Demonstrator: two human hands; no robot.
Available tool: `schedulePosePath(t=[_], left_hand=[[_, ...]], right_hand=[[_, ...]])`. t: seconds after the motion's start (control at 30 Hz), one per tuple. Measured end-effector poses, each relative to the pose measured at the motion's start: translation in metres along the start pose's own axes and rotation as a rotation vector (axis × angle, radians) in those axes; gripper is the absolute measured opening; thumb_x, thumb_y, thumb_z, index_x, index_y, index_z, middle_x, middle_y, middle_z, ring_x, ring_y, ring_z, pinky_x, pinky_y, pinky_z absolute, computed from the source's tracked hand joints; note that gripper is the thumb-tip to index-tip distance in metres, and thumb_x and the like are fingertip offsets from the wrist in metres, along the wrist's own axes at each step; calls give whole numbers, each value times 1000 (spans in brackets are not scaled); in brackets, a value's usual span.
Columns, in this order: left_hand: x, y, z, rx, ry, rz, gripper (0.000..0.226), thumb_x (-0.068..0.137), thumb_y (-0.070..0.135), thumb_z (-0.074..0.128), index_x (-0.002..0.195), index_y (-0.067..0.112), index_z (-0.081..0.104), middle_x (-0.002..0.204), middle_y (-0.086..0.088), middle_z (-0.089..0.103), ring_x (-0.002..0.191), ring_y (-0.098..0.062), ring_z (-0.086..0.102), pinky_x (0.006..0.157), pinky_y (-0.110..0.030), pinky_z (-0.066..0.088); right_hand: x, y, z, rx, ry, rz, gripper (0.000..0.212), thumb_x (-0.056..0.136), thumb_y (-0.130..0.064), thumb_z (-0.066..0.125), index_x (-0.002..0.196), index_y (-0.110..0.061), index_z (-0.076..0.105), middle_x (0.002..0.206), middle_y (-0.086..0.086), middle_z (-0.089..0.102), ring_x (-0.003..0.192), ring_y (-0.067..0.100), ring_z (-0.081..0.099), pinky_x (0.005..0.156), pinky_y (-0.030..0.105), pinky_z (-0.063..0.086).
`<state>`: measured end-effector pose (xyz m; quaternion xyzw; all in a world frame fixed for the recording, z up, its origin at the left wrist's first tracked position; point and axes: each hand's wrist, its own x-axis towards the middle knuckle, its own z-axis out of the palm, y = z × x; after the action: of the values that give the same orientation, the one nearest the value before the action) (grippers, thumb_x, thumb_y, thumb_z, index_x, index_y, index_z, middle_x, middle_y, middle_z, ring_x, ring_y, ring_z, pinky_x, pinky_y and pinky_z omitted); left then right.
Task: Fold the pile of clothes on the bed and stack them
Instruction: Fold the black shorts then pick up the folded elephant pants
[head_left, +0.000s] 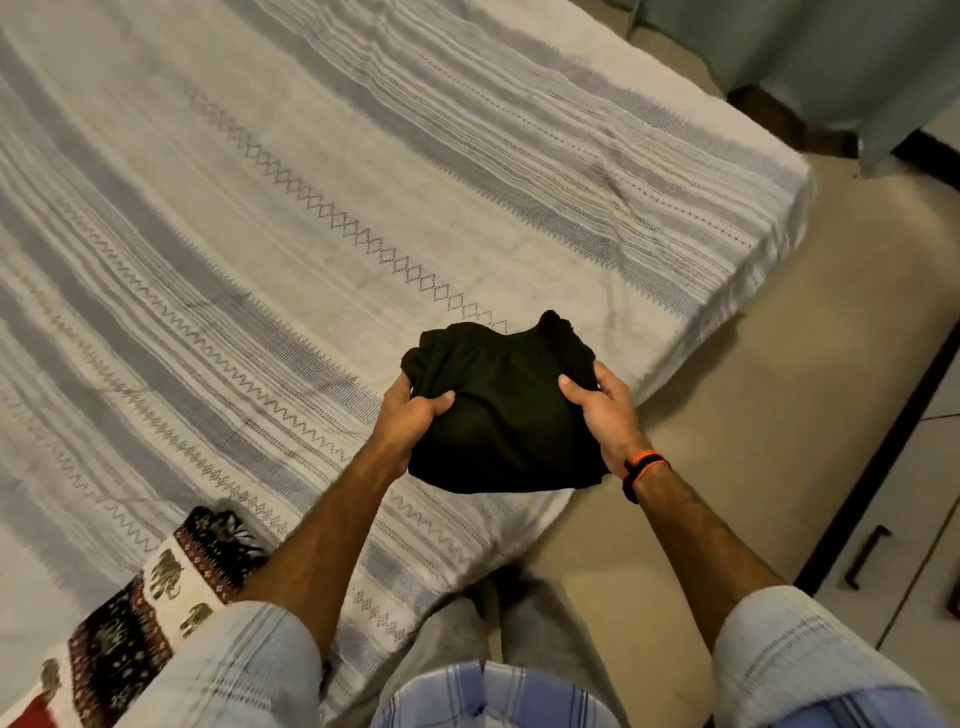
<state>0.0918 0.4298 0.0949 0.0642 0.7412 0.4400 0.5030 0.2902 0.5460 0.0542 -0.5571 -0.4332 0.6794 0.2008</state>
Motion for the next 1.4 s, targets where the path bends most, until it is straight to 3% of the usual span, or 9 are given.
schedulePosePath(t=[0.33,0.57,0.6,0.67,0.73,0.8,1.0,1.2,1.4], left_hand=[[122,59,68,38,-50,13,63,91,12,68,147,17,41,142,-4,51,125,-26,52,100,-35,44],[175,92,93,-18,-47,17,57,91,10,67,144,19,44,126,2,56,96,-10,57,86,-26,47],[189,90,97,31,-14,23,58,91,12,68,144,18,43,127,1,55,101,-13,57,90,-28,47],[208,77,99,344,50,24,66,90,19,70,146,15,35,138,-7,52,120,-26,54,102,-35,44],[223,57,105,650,70,-28,77,87,21,73,149,10,28,145,-15,46,131,-35,47,110,-42,40],[232,38,115,798,51,-5,84,85,22,74,151,12,25,151,-15,38,137,-35,40,113,-45,37],[234,7,138,881,-165,-6,78,88,23,71,153,17,29,158,-10,28,143,-29,31,119,-37,26],[215,23,137,791,-117,11,75,88,21,72,151,13,32,153,-9,38,139,-27,38,115,-35,32],[171,40,122,639,-57,-29,73,88,25,72,150,16,34,151,-9,43,136,-29,43,112,-40,40]], right_hand=[[126,-61,-33,-88,45,-38,49,94,-23,64,141,-22,52,135,-6,60,125,18,56,111,45,42],[196,-86,-51,-61,32,-36,54,90,-28,69,141,-22,52,135,-6,61,124,16,58,109,44,44],[211,-84,-54,-145,44,-41,56,89,-32,70,141,-22,52,135,-5,61,124,17,57,109,45,44],[229,-72,-59,-574,95,-50,63,88,-39,69,144,-19,46,137,4,58,126,26,55,108,47,43],[236,-57,-57,-1073,86,-15,72,90,-33,67,151,-15,32,145,15,45,130,37,45,108,49,40],[237,-44,-52,-1264,8,-49,73,92,-24,63,153,-13,25,153,17,32,135,38,36,110,48,37],[239,-16,-47,-1267,-309,25,75,93,-25,62,156,-18,22,163,11,15,145,34,25,119,43,26],[231,-32,-50,-1135,-285,-25,70,92,-23,64,153,-15,29,160,10,27,144,30,30,119,39,27],[192,-57,-38,-901,-231,-57,64,89,-18,70,146,-13,40,146,10,47,129,25,51,105,33,44]])
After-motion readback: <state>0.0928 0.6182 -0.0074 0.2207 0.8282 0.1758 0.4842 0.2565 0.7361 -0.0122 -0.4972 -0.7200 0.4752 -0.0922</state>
